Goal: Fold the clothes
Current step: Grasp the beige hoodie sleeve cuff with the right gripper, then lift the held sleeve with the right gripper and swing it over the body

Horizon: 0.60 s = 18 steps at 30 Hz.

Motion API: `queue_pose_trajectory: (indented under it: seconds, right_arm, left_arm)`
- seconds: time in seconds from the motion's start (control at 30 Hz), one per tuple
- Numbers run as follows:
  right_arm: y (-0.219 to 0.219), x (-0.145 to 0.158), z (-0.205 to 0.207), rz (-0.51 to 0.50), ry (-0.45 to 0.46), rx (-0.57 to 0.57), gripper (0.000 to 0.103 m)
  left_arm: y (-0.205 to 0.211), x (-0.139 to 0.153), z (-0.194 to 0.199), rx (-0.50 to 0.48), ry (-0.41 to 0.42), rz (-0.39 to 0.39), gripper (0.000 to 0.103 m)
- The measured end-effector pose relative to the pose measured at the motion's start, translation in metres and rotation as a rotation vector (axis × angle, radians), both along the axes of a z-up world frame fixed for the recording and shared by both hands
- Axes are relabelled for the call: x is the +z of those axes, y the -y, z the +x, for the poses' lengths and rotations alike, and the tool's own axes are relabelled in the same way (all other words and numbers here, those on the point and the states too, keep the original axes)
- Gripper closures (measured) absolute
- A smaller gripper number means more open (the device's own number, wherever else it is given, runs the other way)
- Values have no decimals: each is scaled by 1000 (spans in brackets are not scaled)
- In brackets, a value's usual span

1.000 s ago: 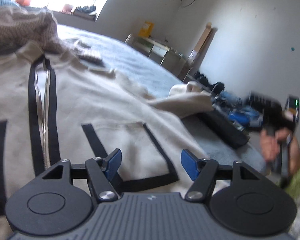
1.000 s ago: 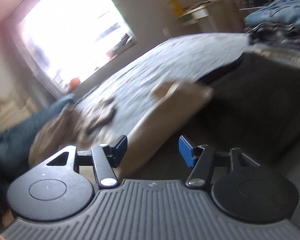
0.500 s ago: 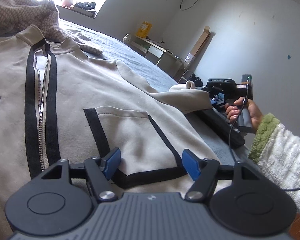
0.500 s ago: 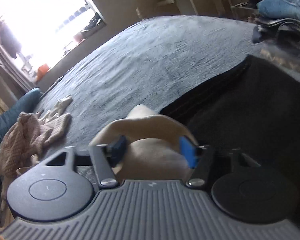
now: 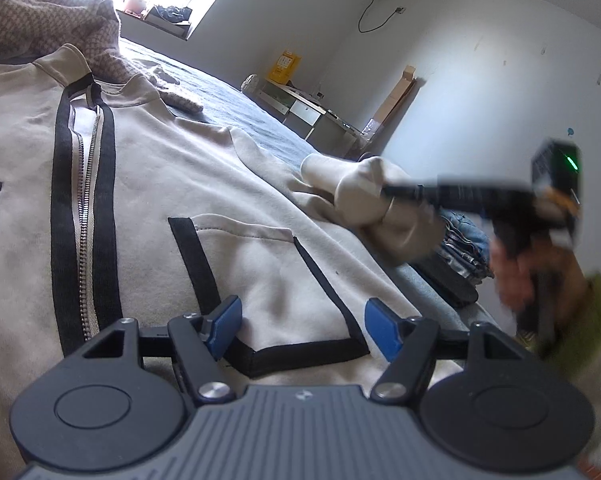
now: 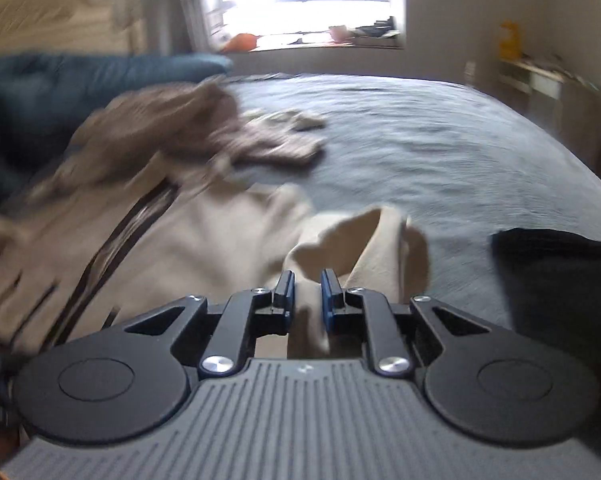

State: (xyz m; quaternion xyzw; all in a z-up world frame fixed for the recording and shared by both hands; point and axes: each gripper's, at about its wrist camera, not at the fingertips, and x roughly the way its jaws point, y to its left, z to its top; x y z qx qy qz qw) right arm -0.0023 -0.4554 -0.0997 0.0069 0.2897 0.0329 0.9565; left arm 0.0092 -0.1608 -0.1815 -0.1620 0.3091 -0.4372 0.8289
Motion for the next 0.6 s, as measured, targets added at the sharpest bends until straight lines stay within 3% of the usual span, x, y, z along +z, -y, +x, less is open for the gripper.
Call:
queue_pose_trajectory:
  seconds: [0.1, 0.17, 0.3, 0.43, 0.6]
  right_arm:
    - [-46, -27, -26, -155, -39, 120, 86]
    - [-65, -33, -43, -188, -58, 214, 87]
    - [-71, -13, -67, -158, -40, 308, 82]
    - [-33, 25, -56, -25, 49, 218, 60]
    - [-25, 32, -22, 16, 43, 206, 52]
  left_arm:
    - [1, 0, 0, 0, 1, 3, 34]
    - [1, 0, 0, 0, 2, 3, 34]
    - [1, -1, 0, 0, 3, 0, 34]
    - [1, -1, 1, -1, 4, -1, 33]
    - [1, -2, 1, -2, 5, -5, 33]
